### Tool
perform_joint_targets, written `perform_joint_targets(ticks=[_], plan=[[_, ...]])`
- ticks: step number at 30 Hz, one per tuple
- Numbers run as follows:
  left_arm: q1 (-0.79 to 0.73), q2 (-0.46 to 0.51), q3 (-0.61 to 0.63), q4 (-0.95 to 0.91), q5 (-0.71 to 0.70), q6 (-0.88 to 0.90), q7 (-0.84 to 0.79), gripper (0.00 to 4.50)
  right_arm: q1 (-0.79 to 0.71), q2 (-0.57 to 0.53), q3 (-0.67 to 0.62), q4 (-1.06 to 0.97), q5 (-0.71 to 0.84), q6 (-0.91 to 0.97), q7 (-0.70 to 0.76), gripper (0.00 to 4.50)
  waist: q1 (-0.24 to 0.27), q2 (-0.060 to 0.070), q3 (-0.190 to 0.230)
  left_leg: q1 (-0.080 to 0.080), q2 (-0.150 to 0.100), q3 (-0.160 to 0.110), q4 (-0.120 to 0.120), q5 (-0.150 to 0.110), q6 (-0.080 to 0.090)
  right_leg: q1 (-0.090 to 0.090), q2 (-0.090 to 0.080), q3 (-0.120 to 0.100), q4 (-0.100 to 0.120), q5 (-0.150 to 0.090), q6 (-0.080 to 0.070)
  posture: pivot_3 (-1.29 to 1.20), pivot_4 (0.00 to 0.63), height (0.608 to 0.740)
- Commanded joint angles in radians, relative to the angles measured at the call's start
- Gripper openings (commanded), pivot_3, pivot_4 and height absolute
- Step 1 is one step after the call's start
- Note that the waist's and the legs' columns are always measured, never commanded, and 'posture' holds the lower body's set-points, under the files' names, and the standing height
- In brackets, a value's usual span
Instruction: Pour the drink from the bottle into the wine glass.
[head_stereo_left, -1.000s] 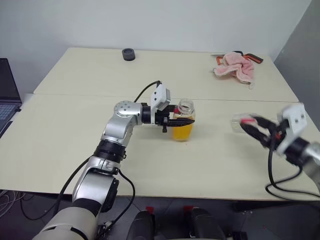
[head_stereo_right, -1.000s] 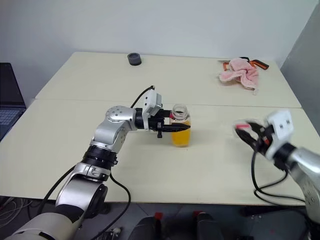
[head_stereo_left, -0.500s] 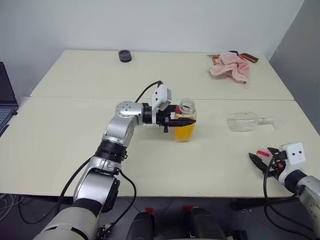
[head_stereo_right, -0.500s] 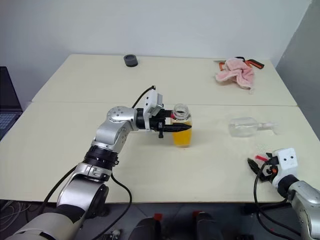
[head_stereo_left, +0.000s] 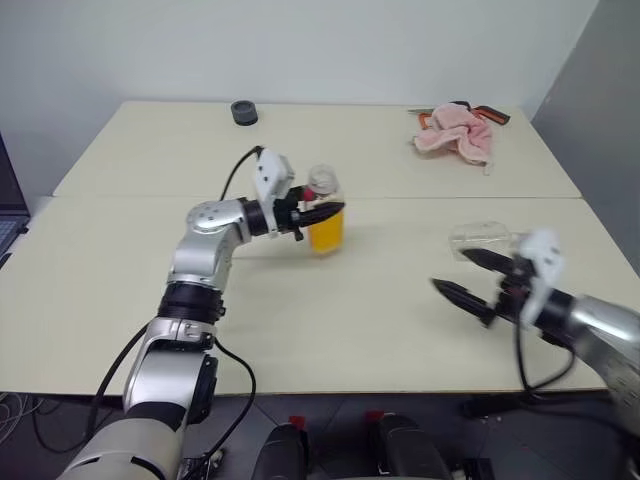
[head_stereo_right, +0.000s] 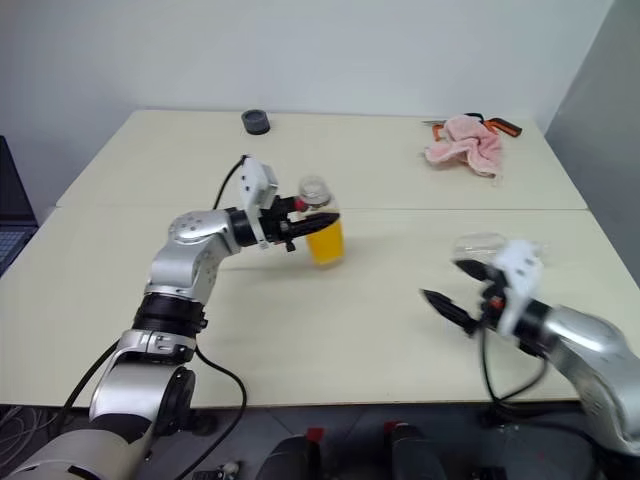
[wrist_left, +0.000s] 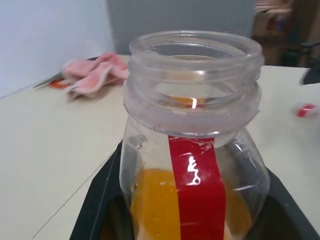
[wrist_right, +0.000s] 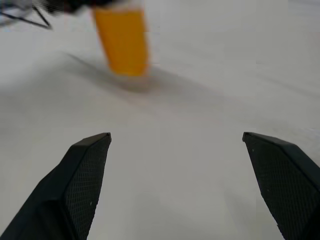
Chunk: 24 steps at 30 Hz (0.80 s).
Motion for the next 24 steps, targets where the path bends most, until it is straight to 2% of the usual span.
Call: perform_joint_targets(ticks=[1, 5, 10, 24], plan=[[0.007, 0.055, 0.083, 0.012, 0.032, -0.053, 0.139, 1.74, -0.172, 0.085, 0.150, 0.050, -0.078, -0.018, -0.054, 4.50, 0.000, 0.000, 0.000, 0.000, 0.000, 0.000, 0.000, 0.000, 0.000, 0.000, 0.000, 0.000, 0.000, 0.000, 0.000, 0.00, 0.150, 0.740], [0.042, 0.097, 0.124, 0.033, 0.063, -0.063, 0.264, 1.74, -0.293, 0.160, 0.274, 0.165, -0.184, -0.086, -0.051, 4.50, 0.014, 0.000, 0.000, -0.004, -0.001, -0.001, 0.000, 0.000, 0.000, -0.002, -0.003, -0.002, -0.002, 0.000, 0.000, 0.00, 0.150, 0.740], [0.070, 0.125, 0.193, 0.055, 0.059, -0.043, 0.396, 1.74, -0.377, 0.227, 0.392, 0.246, -0.262, -0.138, -0.009, 4.50, 0.022, -0.001, 0.000, -0.008, -0.003, -0.001, 0.001, 0.000, -0.001, -0.004, -0.006, -0.003, -0.002, 0.000, 0.000, 0.00, 0.150, 0.740], [0.041, 0.107, 0.224, 0.218, 0.040, -0.066, 0.465, 1.74, -0.459, 0.302, 0.454, 0.287, -0.334, -0.124, 0.036, 4.50, 0.014, -0.001, 0.000, -0.005, -0.002, -0.001, 0.001, 0.000, -0.001, -0.003, -0.005, -0.004, 0.001, 0.000, 0.000, 0.00, 0.150, 0.740]])
